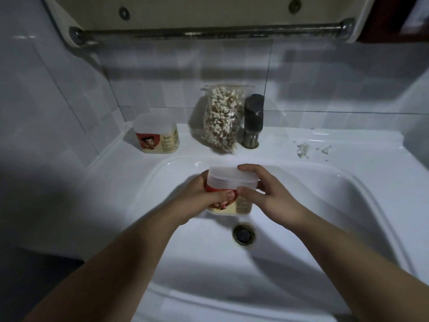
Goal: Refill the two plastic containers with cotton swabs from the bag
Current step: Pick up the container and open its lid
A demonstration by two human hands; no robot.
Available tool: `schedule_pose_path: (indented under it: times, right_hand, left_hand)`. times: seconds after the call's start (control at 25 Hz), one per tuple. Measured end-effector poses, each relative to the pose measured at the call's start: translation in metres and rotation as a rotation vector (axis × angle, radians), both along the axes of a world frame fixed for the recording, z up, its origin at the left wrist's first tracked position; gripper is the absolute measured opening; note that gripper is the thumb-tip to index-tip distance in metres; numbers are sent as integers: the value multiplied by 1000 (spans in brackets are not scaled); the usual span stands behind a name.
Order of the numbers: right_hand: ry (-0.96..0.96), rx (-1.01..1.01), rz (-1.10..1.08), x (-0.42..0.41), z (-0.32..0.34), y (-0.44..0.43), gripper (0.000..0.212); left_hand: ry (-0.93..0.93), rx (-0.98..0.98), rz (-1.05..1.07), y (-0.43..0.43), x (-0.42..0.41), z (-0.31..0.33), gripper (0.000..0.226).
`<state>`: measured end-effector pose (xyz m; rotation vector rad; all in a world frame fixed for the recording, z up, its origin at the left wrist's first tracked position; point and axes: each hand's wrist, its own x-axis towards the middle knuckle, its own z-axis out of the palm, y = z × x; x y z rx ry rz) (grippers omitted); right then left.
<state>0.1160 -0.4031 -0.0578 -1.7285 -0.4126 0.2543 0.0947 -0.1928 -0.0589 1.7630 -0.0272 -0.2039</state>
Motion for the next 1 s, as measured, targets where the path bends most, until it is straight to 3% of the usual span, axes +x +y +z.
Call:
schedule_pose_path:
  times: [0.24,0.48,0.68,1.0]
  right_hand:
    - [183,95,-138,5,4,1,26]
    - [362,25,-258,15,3,-6,58]
    - [471,-33,-299,21,-6,-10,62]
    - [550,-88,-181,23,-23,-8,51]
  left_hand:
    - [-3,203,-82,7,8,-6,72]
    - [-87,489,-147,7,4,-13,82]
    - [-80,573,-169,5,1,-12,121]
    - [-77,784,-237,11,4,-23,91]
